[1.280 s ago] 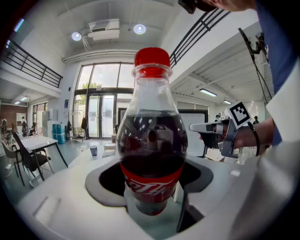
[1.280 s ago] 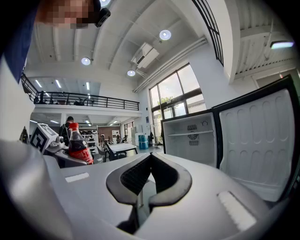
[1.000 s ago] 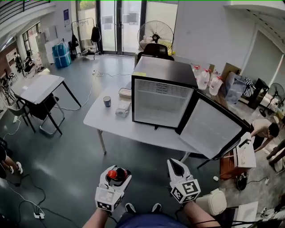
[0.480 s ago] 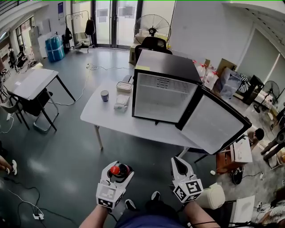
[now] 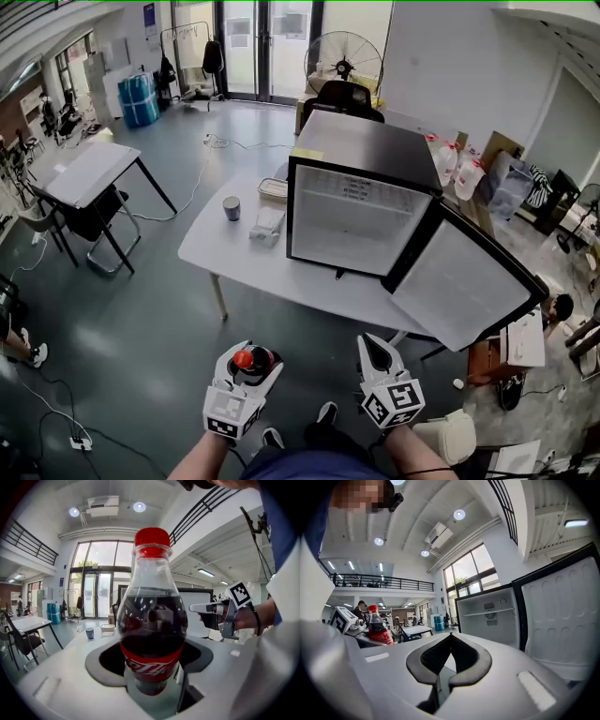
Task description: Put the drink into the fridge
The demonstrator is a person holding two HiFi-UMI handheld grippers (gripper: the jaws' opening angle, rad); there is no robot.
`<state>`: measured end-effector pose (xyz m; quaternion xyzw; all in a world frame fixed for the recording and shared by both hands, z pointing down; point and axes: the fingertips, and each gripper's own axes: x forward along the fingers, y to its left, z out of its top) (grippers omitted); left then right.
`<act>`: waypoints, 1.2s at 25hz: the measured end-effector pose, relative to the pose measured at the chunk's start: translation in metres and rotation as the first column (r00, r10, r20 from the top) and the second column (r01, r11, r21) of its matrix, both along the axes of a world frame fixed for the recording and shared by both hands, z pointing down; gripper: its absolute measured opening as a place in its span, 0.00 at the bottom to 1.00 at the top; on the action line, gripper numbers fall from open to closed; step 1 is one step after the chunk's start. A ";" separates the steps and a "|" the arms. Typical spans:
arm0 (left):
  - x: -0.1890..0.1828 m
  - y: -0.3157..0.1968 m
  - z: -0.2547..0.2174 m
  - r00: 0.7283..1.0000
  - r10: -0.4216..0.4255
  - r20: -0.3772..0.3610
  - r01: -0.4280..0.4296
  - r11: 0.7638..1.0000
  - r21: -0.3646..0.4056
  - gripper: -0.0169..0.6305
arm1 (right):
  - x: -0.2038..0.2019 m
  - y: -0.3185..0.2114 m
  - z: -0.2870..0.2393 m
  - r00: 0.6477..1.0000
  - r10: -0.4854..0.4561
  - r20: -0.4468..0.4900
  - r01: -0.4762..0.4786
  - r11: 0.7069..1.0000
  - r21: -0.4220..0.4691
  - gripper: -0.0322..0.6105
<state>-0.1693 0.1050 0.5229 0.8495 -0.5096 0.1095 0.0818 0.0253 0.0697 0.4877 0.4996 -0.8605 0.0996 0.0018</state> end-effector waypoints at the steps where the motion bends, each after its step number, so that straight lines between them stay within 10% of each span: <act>1: 0.003 -0.008 -0.003 1.000 -0.017 0.000 0.017 1.000 -0.006 0.51 | 0.003 -0.008 0.000 1.000 -0.014 0.004 0.014 1.000 -0.001 0.05; 15: 0.059 -0.083 -0.007 0.990 -0.141 -0.011 0.141 0.990 -0.008 0.51 | 0.056 -0.097 0.002 0.991 -0.127 0.045 0.127 0.992 -0.010 0.06; 30: 0.066 -0.166 0.014 0.996 -0.086 0.008 0.086 0.995 -0.048 0.51 | 0.063 -0.165 0.024 0.997 -0.067 0.028 0.069 0.996 -0.055 0.06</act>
